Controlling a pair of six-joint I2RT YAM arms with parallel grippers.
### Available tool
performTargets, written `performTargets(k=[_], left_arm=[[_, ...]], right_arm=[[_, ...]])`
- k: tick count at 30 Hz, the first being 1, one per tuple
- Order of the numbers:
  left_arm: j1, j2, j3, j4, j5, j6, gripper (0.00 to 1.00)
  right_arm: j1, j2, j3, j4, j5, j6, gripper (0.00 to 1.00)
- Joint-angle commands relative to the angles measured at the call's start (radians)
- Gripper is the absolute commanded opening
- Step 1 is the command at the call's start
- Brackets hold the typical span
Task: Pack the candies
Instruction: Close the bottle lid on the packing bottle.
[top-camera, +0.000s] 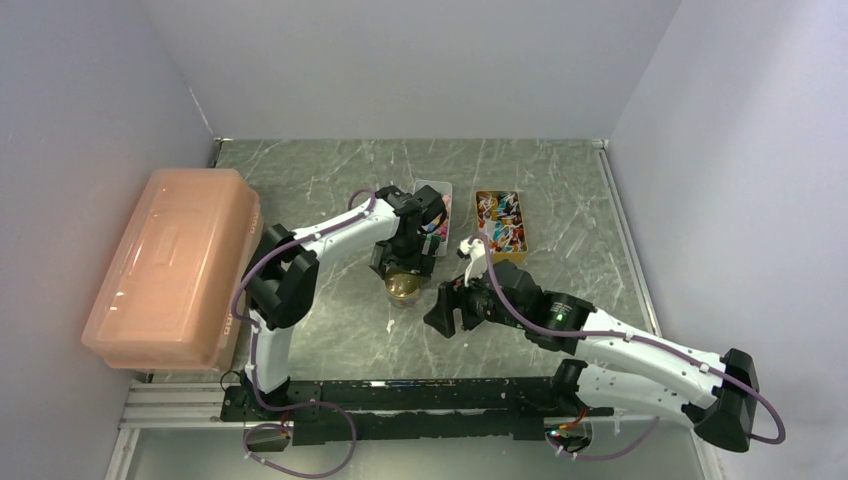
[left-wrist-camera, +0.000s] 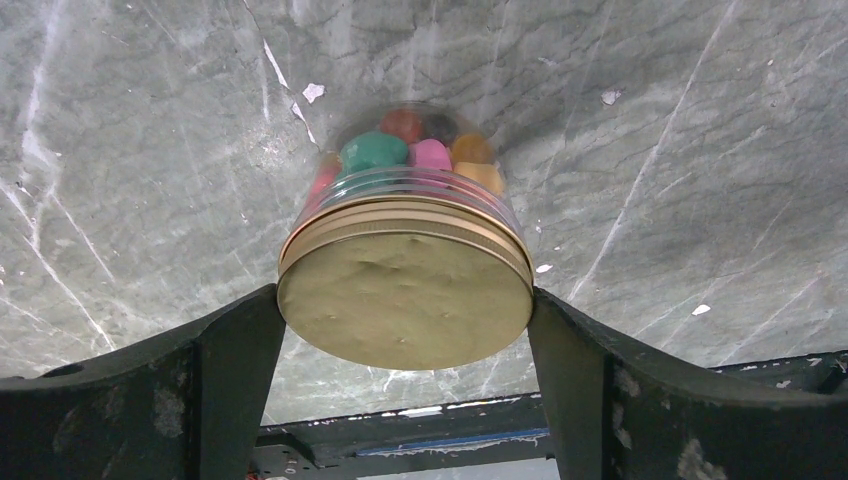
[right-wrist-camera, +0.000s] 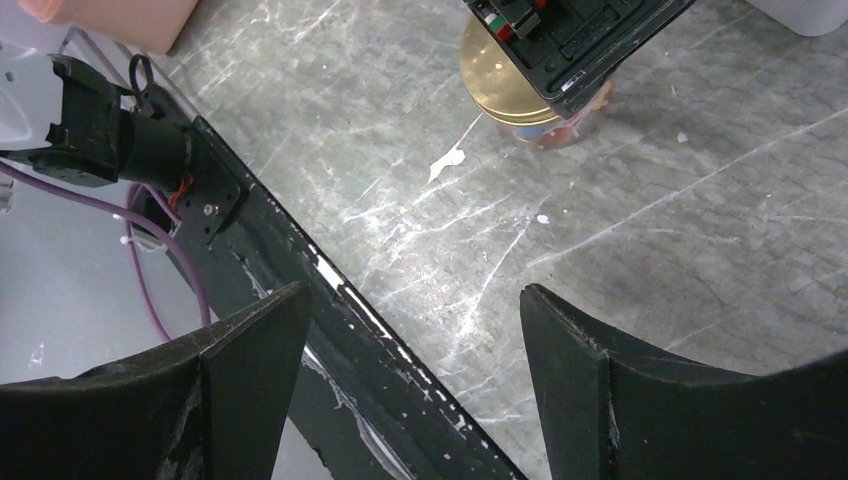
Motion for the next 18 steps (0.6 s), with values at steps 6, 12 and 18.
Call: performTargets(k=[6, 12, 18], left_arm=[[-0.002, -0.033, -0.001, 0.031, 0.009, 0.023, 0.93], [-0.004, -0.041, -0.021, 0.046, 0.019, 0.024, 0.93], [-0.003, -0.042, -0.026, 0.053, 0.025, 0.024, 0.93]], right_arm=[[0.034, 0.061, 0.046, 0.089, 0.042, -0.005, 0.75], [0.066, 0.122, 0.056, 0.187, 0.07, -0.025, 0.53], [0.124, 0.223, 0.069, 0.288, 0.207, -0.107, 0.01]])
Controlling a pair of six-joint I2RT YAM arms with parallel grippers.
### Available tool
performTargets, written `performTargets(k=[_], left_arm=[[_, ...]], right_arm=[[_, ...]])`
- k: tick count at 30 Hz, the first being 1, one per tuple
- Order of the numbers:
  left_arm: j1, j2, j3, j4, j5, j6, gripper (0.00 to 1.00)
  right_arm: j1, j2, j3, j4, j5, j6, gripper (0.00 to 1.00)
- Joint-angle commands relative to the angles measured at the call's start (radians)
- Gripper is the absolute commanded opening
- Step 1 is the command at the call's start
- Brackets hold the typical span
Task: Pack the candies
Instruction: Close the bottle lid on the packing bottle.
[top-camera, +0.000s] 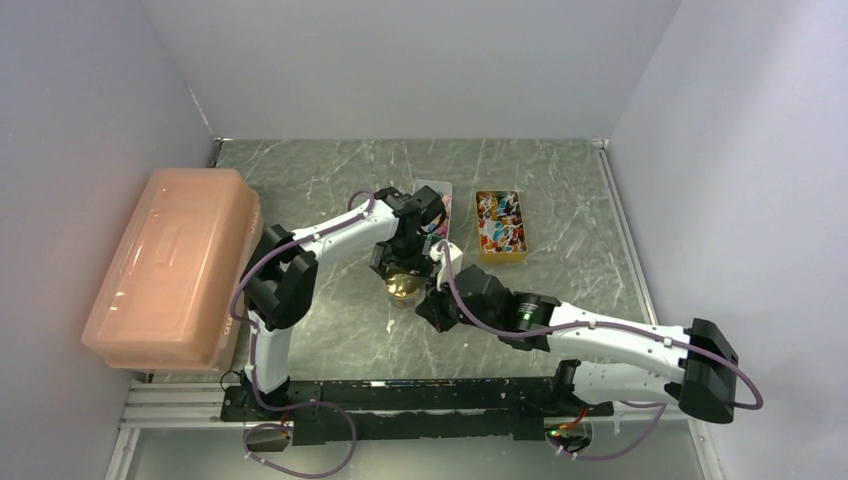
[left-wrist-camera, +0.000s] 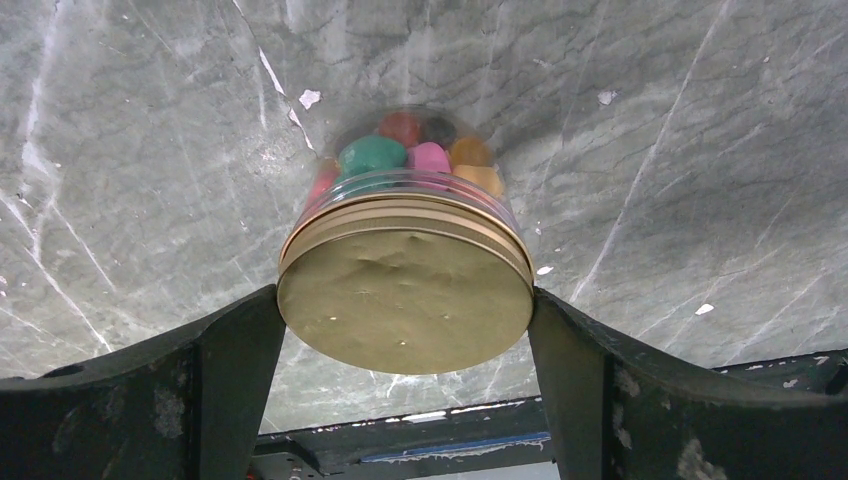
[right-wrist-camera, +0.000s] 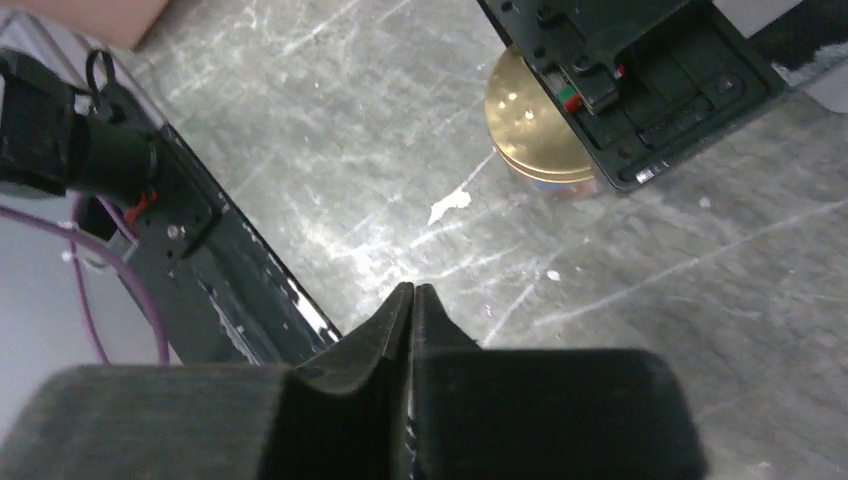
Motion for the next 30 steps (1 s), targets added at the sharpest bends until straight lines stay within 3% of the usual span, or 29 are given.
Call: performTargets(k=[1, 11, 22, 30], left_arm=[[-0.002, -0.033, -0.011, 0.032, 0.022, 0.006, 0.93], [-0.003, -0.032, -0.018, 0.031, 0.024, 0.007, 0.93], [-0.003, -0.026, -0.014, 0.033, 0.036, 0.006, 0.93], [-0.003, -0.023, -0.011, 0.029, 0.033, 0.007, 0.93]], right_arm=[[0.044, 0.074, 0.06, 0.15, 0.147, -0.078, 0.0], [0.127, 0.298, 0.072, 0.362, 0.41, -0.243, 0.0], [0.148, 0.448, 0.021, 0.638, 0.51, -0.401, 0.0], [0.148, 0.528, 0.009, 0.724, 0.55, -0.417, 0.0]])
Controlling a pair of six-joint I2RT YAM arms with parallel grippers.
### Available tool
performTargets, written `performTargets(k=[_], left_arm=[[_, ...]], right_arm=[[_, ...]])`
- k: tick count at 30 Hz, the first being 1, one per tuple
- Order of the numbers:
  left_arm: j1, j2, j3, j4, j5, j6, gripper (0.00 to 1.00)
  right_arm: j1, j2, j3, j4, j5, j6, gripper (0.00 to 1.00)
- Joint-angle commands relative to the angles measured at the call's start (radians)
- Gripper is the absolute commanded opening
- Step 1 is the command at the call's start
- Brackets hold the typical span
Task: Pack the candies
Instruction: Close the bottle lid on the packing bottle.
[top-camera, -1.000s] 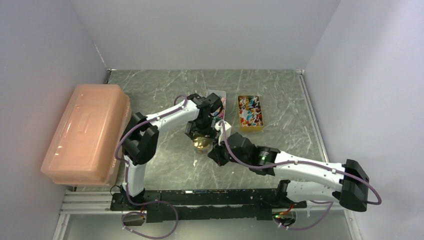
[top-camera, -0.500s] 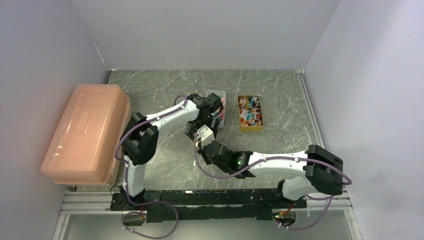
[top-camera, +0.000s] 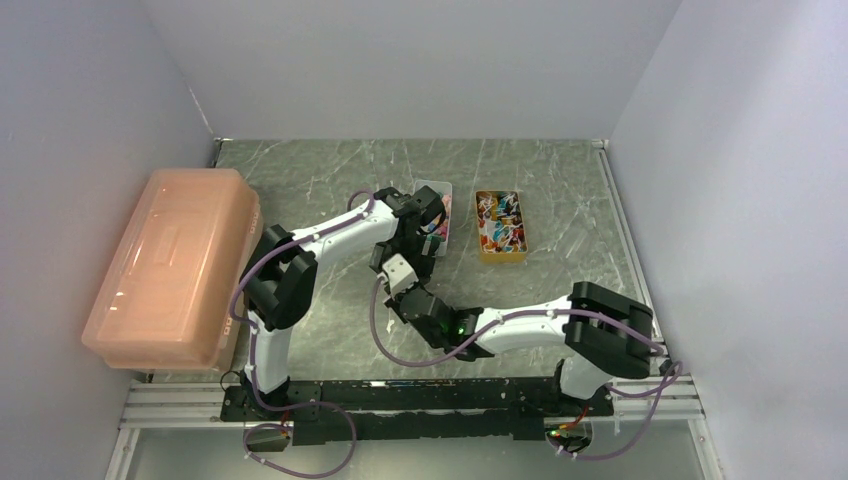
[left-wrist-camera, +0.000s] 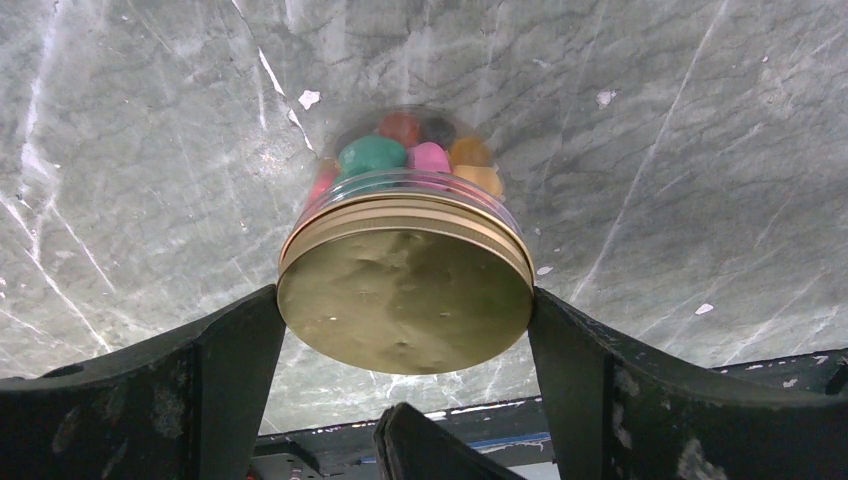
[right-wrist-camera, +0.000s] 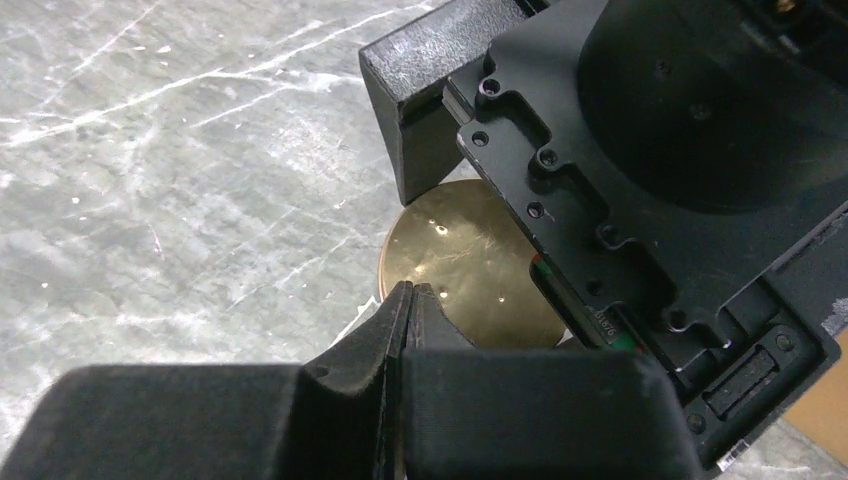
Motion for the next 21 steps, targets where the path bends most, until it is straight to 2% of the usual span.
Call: performTargets(k=[1, 21], left_arm=[[-0.003, -0.019, -0.005, 0.023, 0.033, 0.006, 0.93], [-0.002, 0.002, 0.034, 0.014, 0.035, 0.015, 0.93]], right_arm=[[0.005, 0.022, -0.016, 0.127, 0.058, -0.025, 0.0], [0.022, 0.093, -0.073, 0.097, 0.012, 0.068, 0.0]])
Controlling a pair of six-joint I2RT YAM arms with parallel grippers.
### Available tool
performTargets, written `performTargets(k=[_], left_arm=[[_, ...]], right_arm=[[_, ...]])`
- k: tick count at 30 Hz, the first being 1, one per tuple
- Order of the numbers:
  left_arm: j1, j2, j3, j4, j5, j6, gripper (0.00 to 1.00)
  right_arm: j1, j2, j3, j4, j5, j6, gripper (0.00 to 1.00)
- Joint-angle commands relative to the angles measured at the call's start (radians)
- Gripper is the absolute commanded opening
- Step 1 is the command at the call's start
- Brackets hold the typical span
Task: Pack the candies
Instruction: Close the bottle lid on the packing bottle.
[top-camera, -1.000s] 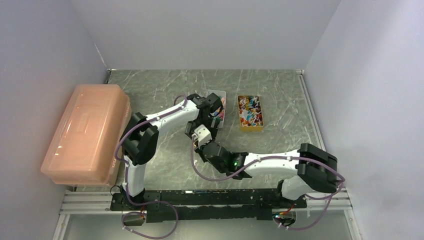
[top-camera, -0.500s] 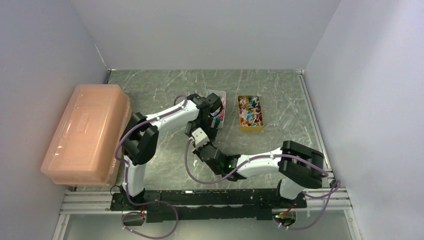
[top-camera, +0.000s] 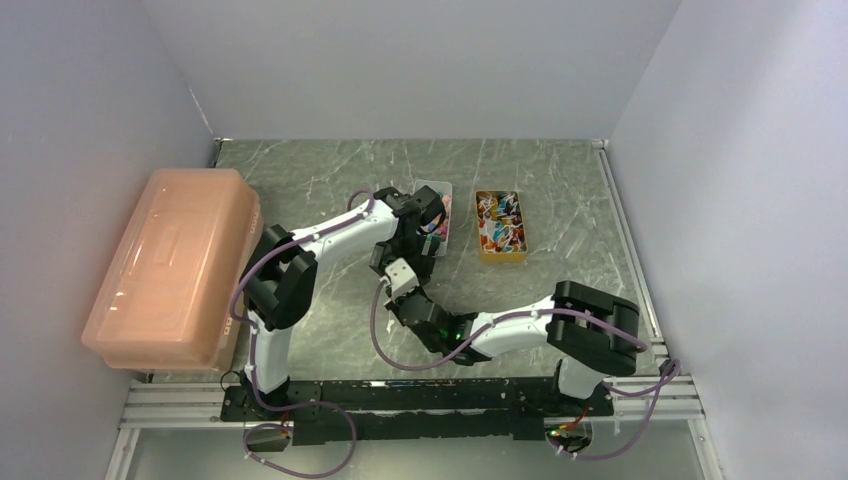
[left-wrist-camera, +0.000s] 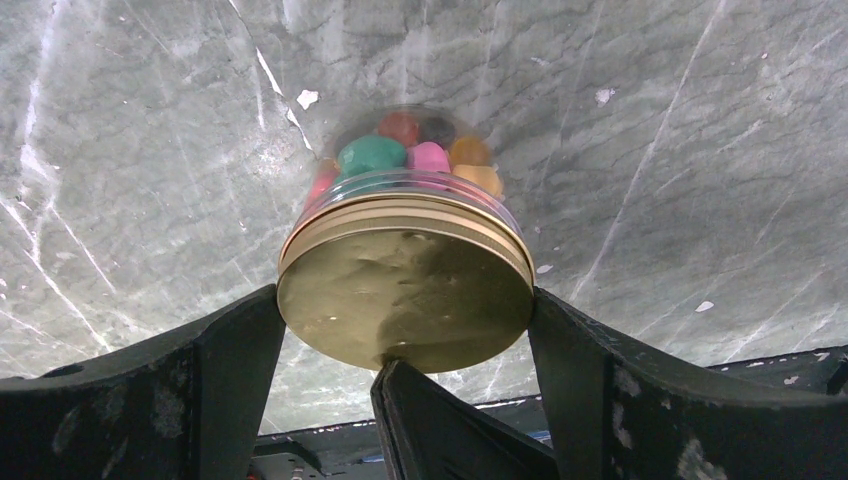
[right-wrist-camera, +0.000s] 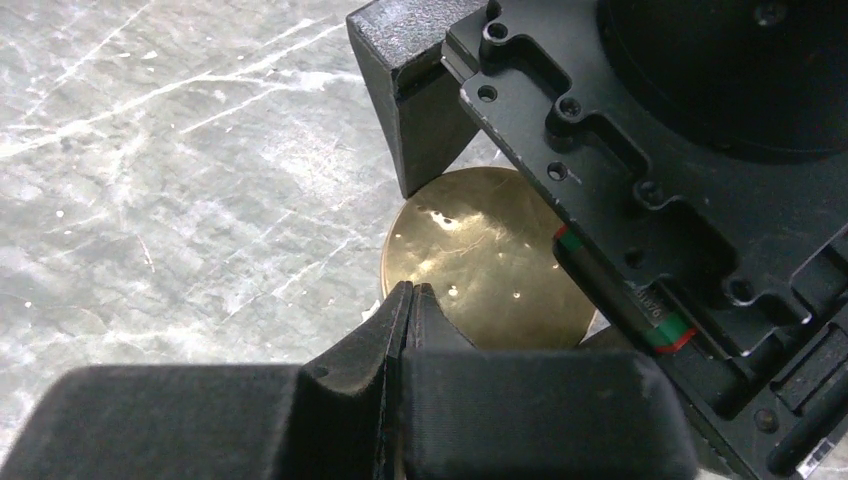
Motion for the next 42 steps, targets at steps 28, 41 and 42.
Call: performTargets(k=[28, 41, 42], left_arm=[[0.008, 0.073, 0.138, -0.019, 0.022, 0.044, 0.93], [0.008, 0.08, 0.126, -0.017, 0.028, 0.048, 0.93], [0.008, 0.08, 0.125, -0.017, 0.028, 0.049, 0.93]], right_arm=[[0.033, -0.305, -0.069, -0.092, -0.027, 0.046, 0.0], [0.032, -0.182, -0.029, -0.041, 0.073, -0.044, 0.0], [0.033, -0.169, -0.027, -0.033, 0.08, -0.049, 0.0]])
